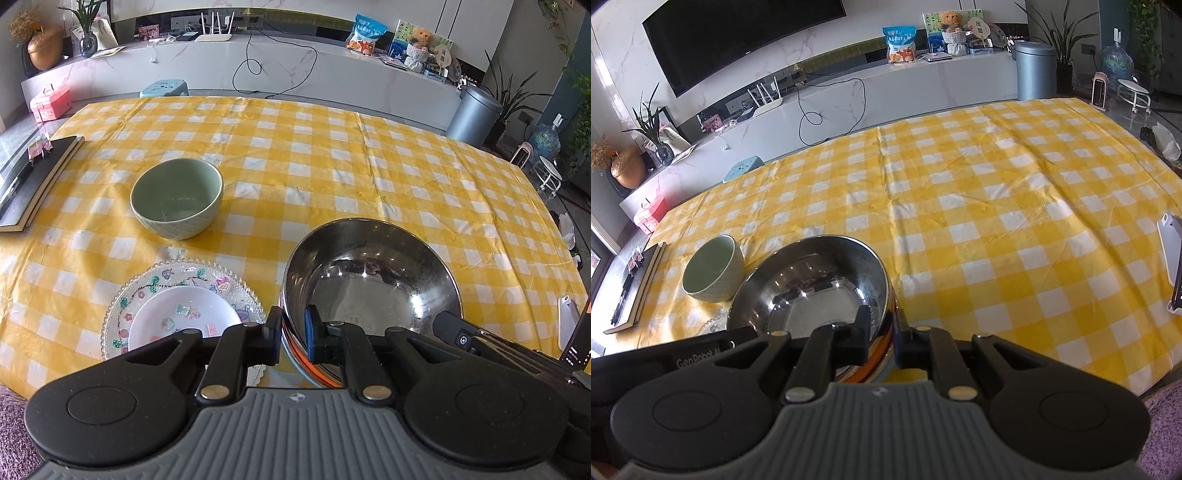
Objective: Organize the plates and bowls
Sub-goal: 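Open both grippers and withdraw from the nested bowls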
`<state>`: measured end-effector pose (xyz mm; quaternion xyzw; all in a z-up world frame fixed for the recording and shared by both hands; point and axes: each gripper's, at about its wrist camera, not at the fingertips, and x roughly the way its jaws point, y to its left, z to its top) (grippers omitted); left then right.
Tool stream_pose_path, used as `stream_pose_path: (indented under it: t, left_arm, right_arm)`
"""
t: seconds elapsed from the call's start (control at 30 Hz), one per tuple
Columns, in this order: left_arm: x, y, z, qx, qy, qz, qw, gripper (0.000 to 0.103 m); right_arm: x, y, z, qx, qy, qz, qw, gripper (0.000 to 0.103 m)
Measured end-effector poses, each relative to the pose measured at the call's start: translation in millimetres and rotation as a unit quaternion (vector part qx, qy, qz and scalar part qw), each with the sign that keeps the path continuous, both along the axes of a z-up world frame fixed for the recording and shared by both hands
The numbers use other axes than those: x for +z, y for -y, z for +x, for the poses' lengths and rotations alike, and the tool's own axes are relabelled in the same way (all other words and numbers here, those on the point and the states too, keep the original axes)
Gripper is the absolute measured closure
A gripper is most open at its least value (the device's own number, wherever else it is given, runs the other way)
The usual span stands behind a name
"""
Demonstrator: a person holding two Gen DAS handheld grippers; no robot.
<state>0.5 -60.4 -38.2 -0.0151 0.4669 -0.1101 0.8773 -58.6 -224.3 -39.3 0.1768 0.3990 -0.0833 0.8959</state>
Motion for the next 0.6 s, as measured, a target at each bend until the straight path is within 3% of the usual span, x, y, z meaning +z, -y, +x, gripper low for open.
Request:
stream_pose_path:
  t: [0.23, 0.37, 0.6]
  left_arm:
    - [-1, 1, 0, -0.007, 0.006, 0.005, 0.9999, 0.090]
    - [1, -3, -1, -0.010, 0.009, -0.007, 0.9999, 0.071]
    - [12, -11, -3, -0.008, 0.026, -0.015, 0.9995, 0.061]
  right_arm:
    - [-3, 0, 1, 0.002, -0.001, 0.002, 1.000, 0.090]
    - [-1, -1, -1, 0.005, 0.007, 0.001, 1.000, 0.083]
    - [10, -5, -6, 0.006, 0.036, -0.018, 0.999, 0.070]
